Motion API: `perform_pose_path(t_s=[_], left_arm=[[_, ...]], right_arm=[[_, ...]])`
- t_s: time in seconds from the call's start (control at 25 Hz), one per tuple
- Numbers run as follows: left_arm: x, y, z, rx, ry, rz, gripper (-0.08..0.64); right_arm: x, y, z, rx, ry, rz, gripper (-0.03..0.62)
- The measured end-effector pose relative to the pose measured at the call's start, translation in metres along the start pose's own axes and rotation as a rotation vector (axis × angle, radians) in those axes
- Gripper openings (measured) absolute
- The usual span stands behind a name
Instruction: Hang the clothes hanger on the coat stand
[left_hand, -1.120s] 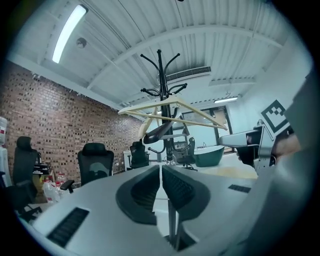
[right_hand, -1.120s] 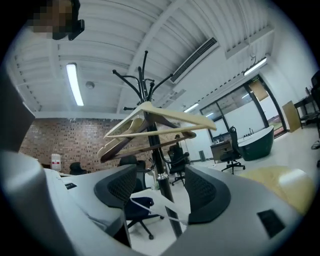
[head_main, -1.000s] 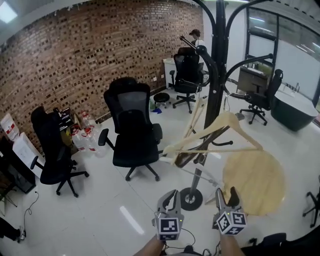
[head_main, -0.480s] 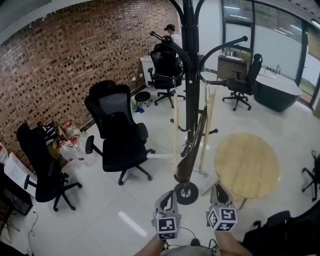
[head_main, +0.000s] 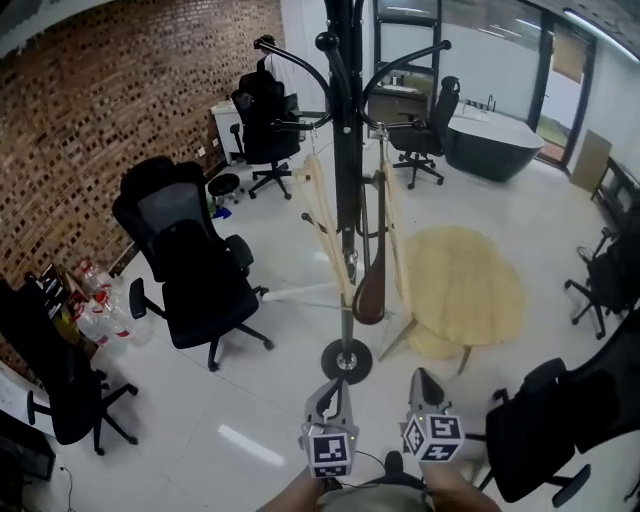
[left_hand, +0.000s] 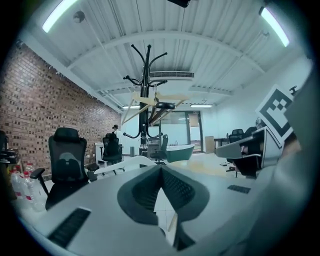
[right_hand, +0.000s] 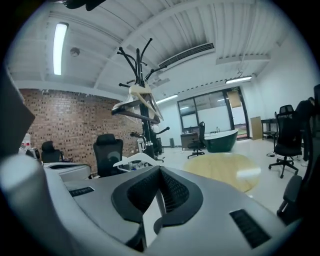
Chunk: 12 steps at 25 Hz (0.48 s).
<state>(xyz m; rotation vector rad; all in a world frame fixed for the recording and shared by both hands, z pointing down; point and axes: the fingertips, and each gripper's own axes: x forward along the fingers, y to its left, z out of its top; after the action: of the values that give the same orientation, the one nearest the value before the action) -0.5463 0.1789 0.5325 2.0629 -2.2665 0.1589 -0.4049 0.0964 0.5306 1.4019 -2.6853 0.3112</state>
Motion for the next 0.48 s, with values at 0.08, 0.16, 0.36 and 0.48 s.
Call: perform_pose_path(t_s=[0.08,0.16,0.36,0.48], left_arm=[[-0.012,-0.001,-0.001,0.001,0.006,-0.006,0.017],[-0.023,-0.009,0.000,0.009,0.010,-0.003,0.017],[-0.042,-0.045,0.007,0.023,0.013,0.015,0.017],[-0.048,-0.057,0.003,0.022,0.021,0.025,0.017]], right_arm=[[-0.015,0.008,0.000,0.002,0.012,0.005,0.000],[-0.029,0.006,0.000,0.006,0.024,0.015,0.000],[-0.061,-0.026,0.003,0.019,0.043,0.020,0.000],[-0.065,-0.037,-0.001,0.026,0.058,0.027,0.000]])
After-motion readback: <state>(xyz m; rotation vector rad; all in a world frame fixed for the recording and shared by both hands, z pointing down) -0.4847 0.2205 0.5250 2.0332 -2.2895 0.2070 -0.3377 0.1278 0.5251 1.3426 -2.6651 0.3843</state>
